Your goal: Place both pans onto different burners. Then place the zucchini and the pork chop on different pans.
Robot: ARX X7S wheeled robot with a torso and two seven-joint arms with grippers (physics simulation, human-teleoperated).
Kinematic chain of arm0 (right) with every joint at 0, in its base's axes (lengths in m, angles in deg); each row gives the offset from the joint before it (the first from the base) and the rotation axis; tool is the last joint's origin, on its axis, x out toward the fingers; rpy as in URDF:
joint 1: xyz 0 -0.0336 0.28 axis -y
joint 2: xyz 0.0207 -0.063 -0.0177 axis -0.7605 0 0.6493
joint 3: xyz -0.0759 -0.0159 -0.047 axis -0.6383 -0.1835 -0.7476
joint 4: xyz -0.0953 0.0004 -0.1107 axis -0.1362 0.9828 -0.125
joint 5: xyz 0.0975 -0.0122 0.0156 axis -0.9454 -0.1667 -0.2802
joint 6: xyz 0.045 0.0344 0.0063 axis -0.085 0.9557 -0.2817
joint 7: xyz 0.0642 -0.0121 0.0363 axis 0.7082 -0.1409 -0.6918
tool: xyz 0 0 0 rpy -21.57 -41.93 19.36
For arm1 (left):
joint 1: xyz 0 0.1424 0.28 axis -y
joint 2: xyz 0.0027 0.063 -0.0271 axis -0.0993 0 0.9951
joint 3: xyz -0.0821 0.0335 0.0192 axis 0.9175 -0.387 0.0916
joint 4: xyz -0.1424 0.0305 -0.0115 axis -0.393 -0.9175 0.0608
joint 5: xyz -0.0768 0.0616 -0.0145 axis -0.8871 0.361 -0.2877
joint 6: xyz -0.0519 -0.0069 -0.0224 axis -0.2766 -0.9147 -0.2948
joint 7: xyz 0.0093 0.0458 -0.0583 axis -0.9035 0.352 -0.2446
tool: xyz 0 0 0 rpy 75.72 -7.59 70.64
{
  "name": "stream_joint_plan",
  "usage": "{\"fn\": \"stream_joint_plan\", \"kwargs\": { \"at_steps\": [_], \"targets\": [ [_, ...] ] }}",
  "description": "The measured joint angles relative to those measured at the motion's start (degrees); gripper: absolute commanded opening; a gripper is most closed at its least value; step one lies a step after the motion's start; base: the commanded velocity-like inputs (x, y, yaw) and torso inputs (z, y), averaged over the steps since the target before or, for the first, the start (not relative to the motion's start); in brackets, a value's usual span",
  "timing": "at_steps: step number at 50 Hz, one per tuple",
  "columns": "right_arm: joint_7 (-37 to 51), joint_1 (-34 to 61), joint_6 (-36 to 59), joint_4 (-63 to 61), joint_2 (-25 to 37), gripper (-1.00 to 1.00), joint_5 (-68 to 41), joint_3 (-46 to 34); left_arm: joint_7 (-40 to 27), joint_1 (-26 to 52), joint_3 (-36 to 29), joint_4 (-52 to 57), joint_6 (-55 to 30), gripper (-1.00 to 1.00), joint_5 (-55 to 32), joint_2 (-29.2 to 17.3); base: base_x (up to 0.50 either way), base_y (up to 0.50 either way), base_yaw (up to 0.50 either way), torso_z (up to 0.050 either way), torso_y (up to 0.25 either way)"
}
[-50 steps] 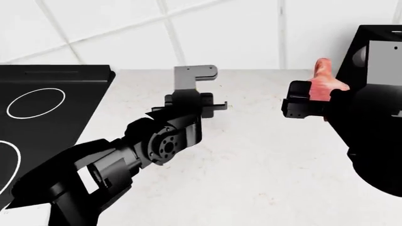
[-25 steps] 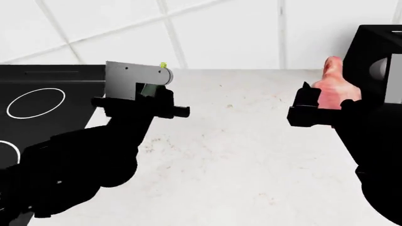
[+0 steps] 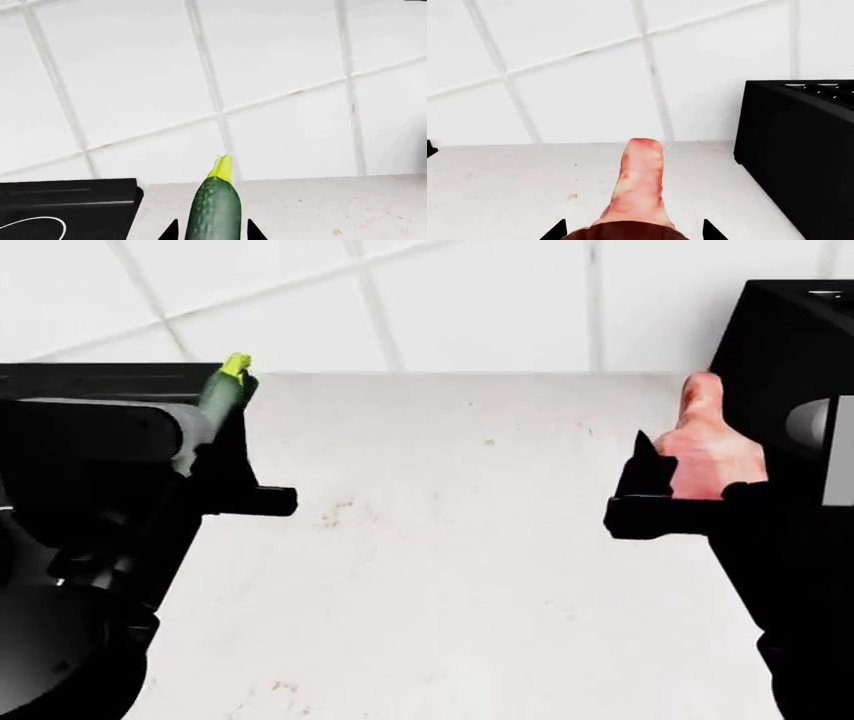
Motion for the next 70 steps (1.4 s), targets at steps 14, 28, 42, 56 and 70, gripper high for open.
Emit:
{"fn": "stream_joint_plan", "kwargs": {
  "at_steps": [14, 28, 42, 56, 70],
  "targets": [
    [0.17, 0.13, -0.26, -0.78, 0.4, -1.0, -0.56, 0.26, -0.02, -0.22, 0.94, 1.7, 1.52, -1.0, -0.42, -3.16, -0.09, 0.01, 0.0, 0.0, 0.0],
    [0.37, 0.35, -0.37, -1.59, 0.74, -1.0, -0.43, 0.51, -0.01, -1.3, 1.06, 2.37, 2.79, -1.0, 0.93, -4.55, 0.0, 0.44, 0.0, 0.0, 0.0],
    [0.86, 1.32, -0.31, -1.97, 1.15, -1.0, -1.25, 0.62, -0.08, -1.4, 1.36, 2.9, 2.73, -1.0, 1.42, -5.28, 0.0, 0.5, 0.0, 0.0, 0.0],
    [1.99, 3.53, 0.06, -2.31, 1.76, -1.0, -3.2, 0.67, -0.35, -0.03, 2.19, 4.0, 1.31, -1.0, 0.92, -5.96, 0.0, 0.5, 0.0, 0.0, 0.0],
    [2.42, 4.78, 0.11, -2.45, 1.98, -1.0, -4.4, 0.66, -0.42, 0.7, 2.72, 4.76, 0.32, -1.0, 0.72, -6.42, 0.0, 0.5, 0.0, 0.0, 0.0]
  ]
}}
